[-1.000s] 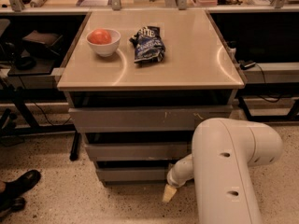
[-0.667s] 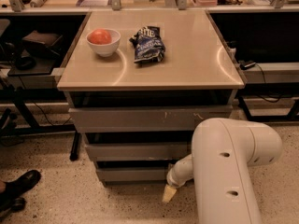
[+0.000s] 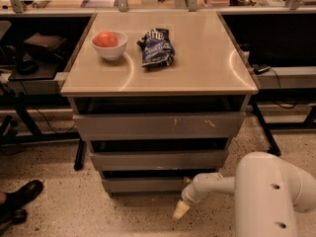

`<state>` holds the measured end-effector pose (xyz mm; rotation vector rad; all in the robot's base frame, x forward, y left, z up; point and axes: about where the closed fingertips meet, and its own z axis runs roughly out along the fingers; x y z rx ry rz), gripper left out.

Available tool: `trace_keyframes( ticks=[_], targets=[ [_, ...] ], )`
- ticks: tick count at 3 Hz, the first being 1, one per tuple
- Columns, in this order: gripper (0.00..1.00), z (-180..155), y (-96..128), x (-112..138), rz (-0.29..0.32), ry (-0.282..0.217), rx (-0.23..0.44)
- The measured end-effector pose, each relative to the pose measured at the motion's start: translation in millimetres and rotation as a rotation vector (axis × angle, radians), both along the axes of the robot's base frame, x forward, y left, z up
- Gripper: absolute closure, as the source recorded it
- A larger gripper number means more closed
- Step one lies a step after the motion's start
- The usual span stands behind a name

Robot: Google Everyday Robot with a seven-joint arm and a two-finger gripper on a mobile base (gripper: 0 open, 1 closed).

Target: Open bottom drawer

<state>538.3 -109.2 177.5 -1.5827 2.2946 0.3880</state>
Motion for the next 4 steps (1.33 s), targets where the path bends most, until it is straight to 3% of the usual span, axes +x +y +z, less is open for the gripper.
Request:
trace_keyframes(
  ticks=[3,4],
  targets=[
    [0.00,8.5,-0.2,3.1,-0.001,0.001,-0.002],
    [0.00,36.7,-3.8,68.3,0.013,-0.131,-0.004]
  ],
)
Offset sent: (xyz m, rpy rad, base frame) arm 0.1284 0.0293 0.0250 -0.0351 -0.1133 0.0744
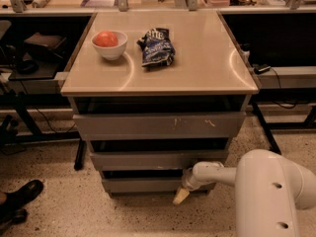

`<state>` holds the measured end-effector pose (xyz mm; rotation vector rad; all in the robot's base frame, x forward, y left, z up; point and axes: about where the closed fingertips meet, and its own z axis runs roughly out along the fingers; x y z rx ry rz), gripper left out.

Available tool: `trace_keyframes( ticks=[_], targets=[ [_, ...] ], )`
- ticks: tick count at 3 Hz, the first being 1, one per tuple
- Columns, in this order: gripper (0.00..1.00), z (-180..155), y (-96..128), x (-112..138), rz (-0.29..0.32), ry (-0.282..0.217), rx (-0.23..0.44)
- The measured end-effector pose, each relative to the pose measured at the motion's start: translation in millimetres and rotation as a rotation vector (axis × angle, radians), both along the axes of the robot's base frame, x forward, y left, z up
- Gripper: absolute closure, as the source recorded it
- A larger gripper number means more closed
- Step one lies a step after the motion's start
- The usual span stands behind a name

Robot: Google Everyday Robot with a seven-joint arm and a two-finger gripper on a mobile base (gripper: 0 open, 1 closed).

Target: Open bottom drawer

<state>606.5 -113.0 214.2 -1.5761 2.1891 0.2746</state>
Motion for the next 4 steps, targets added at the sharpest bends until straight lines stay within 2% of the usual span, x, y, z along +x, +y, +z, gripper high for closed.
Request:
trace_keyframes(
  ticks=[1,2,3,4],
  targets=[
    [0.00,0.0,0.0,0.0,0.000,0.000,0.000],
    [0.00,-7.5,-6.3,9.8,-0.028,-0.015,0.011],
    [0.00,-13.8,-5.9,-1.4,-0.036,-0.002,0.002],
    [0.00,-49.4,-33.1,-30.2,-0.099,0.056,-0.025]
  ],
)
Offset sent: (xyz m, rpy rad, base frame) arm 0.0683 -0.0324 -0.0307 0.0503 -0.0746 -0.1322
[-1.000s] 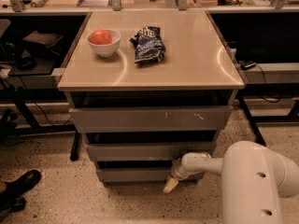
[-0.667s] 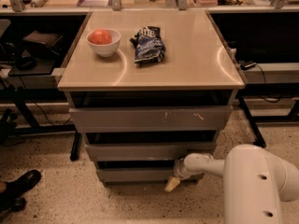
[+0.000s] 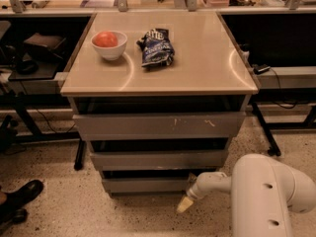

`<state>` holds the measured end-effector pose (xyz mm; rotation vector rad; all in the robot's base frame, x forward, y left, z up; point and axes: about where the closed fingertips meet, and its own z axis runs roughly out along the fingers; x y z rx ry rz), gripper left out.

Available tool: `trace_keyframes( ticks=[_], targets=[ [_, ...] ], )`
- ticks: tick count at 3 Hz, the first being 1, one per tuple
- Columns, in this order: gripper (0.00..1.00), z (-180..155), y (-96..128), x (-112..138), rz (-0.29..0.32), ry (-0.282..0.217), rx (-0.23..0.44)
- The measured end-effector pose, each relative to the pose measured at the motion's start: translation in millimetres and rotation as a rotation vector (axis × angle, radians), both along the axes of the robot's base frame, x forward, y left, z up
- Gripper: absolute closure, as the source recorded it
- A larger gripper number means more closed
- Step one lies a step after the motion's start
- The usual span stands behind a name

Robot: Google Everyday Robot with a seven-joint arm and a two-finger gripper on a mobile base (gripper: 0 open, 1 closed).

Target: Open bottom drawer

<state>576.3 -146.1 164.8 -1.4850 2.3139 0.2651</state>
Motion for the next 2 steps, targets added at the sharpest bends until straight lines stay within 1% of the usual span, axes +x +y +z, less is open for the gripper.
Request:
trace_keyframes(
  ticks=[1,2],
  targets=[
    [0.00,0.1,-0.1,-2.0,-0.003,0.005,-0.002],
    [0.00,2.7,2.6,1.2,-0.001,0.005,0.003]
  ],
)
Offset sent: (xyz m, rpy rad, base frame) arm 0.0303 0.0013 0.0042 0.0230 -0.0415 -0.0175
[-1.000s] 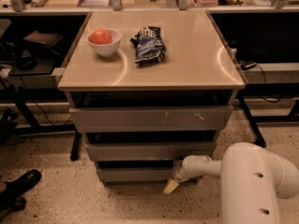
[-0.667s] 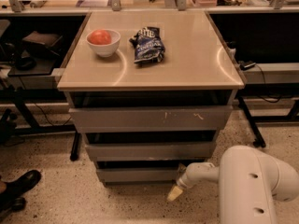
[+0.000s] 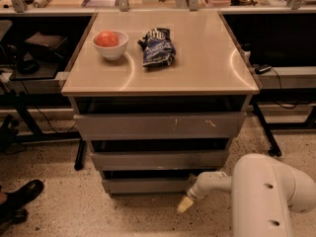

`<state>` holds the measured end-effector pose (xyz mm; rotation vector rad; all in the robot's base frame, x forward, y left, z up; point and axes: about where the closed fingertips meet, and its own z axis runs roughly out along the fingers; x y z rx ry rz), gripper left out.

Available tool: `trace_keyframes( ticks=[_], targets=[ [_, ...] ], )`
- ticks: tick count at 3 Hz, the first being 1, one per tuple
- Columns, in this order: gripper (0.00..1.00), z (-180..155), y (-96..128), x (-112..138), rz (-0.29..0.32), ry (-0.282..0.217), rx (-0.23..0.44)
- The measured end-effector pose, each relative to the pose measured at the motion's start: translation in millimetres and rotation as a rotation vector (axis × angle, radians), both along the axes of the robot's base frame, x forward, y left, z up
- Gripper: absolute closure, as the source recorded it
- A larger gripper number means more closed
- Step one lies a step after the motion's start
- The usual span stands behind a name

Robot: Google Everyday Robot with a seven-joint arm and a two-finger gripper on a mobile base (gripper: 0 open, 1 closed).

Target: Open bottom drawer

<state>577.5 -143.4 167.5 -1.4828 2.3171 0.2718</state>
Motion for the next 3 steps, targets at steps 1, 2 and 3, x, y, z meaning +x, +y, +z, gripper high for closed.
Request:
trace_keyframes(
  ticks=[1,2,3],
  targets=[
    [0.00,0.0,0.0,0.0,0.000,0.000,0.000],
    [0.19,0.0,0.0,0.0,0.000,0.000,0.000],
    [0.42,-0.1,0.1,-0.1,0.000,0.000,0.000]
  ],
)
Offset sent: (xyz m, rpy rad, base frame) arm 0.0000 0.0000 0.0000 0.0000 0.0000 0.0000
